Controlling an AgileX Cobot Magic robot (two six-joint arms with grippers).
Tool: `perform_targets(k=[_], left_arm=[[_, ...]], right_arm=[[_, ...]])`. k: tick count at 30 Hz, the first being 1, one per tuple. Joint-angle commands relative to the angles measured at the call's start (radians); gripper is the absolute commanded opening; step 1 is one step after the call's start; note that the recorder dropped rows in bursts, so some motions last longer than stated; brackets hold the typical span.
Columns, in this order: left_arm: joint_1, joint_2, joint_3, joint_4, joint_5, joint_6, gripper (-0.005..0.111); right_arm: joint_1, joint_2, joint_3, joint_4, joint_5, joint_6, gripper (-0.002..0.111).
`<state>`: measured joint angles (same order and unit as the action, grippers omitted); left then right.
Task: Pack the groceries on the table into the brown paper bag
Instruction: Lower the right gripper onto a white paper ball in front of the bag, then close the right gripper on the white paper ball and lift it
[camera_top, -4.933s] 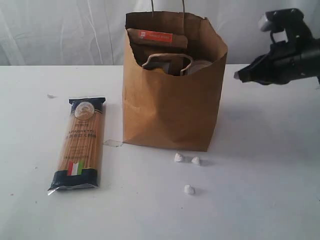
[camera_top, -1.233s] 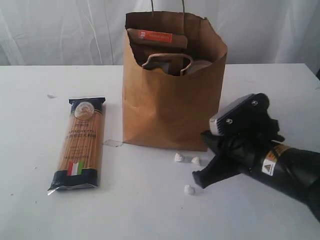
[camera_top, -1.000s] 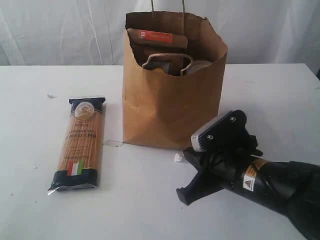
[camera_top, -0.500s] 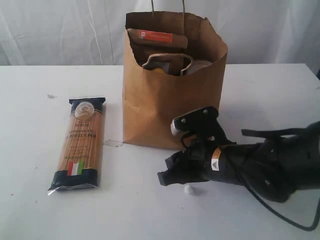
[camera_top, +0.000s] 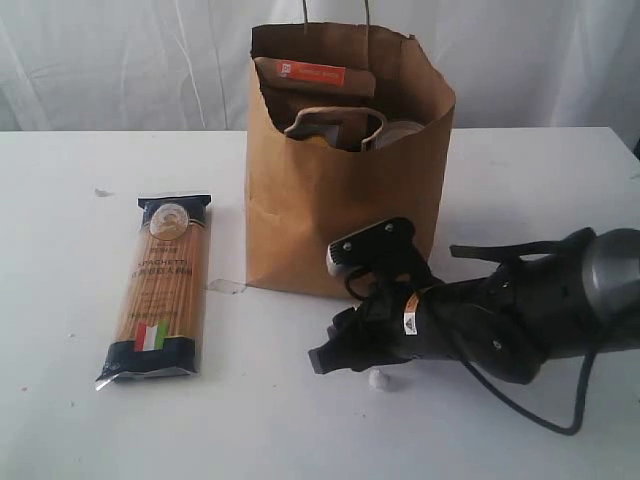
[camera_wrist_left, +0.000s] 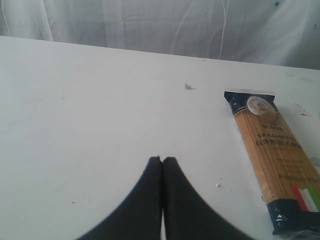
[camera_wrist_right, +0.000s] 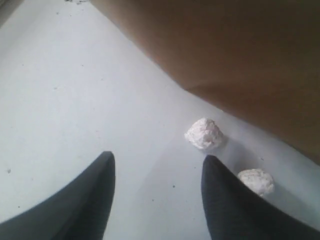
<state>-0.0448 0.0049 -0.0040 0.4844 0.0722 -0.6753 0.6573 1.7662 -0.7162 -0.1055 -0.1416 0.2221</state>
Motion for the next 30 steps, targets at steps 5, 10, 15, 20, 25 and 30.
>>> perform_targets(k=[5, 10, 15, 20, 25, 30], left_arm=[[0.002, -0.005, 0.004, 0.003, 0.004, 0.0, 0.0], [0.002, -0.005, 0.004, 0.003, 0.004, 0.0, 0.0], [0.002, -0.005, 0.004, 0.003, 0.004, 0.0, 0.0], [0.002, -0.005, 0.004, 0.003, 0.004, 0.0, 0.0], [0.002, -0.005, 0.004, 0.003, 0.004, 0.0, 0.0], [0.002, -0.005, 0.004, 0.003, 0.004, 0.0, 0.0]], right_arm=[[0.0, 0.053, -0.007, -0.002, -0.114, -0.065, 0.05], [0.0, 0.075, -0.009, 0.0, -0.114, -0.07, 0.049], [0.0, 0.075, -0.009, 0.0, -0.134, -0.083, 0.047], [-0.03, 0.075, -0.009, 0.113, -0.129, -0.12, 0.047], [-0.067, 0.075, -0.009, 0.161, -0.129, -0.121, 0.047], [-0.069, 0.075, -0.028, 0.159, -0.127, -0.125, 0.047]])
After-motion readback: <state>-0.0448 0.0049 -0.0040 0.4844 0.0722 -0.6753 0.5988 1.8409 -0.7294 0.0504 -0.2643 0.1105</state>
